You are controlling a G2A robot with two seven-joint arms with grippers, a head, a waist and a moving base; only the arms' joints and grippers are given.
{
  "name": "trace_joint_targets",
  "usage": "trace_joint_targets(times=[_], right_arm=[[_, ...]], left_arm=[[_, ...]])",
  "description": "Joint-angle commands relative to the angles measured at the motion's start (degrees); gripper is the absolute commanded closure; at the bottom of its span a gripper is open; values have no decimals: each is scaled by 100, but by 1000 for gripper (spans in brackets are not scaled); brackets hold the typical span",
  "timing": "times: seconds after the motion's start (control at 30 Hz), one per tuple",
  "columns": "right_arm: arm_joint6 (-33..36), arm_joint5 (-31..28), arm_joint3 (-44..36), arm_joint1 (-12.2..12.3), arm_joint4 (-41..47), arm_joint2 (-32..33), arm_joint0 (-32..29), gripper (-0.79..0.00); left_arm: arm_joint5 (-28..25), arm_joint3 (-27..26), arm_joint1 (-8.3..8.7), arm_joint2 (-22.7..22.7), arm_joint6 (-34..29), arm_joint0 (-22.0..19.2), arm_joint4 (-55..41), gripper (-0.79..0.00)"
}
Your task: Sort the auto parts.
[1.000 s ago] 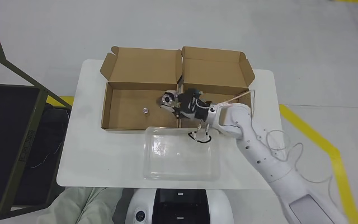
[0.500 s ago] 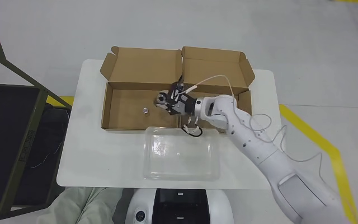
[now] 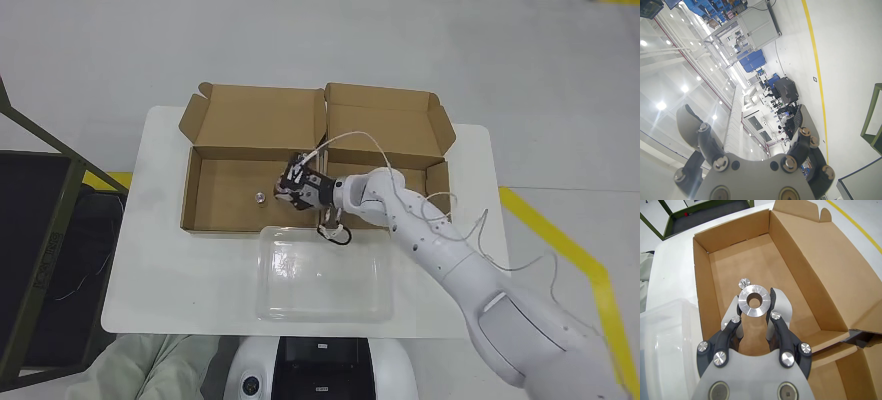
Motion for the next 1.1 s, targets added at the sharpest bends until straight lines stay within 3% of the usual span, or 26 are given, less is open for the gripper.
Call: trace_joint_targets(times=[0.0,0.8,1.07], right_arm=[[11,11,125,-66,-10,-51,50,0],[99,30,1173,-673,-233,-378,359,-3],[93,29,1347,-798,-362,-412,407,-182]], left_arm=[[0,0,0,0,0,0,0,-785],[0,0,0,0,0,0,0,-785],[0,0,0,0,0,0,0,-785]])
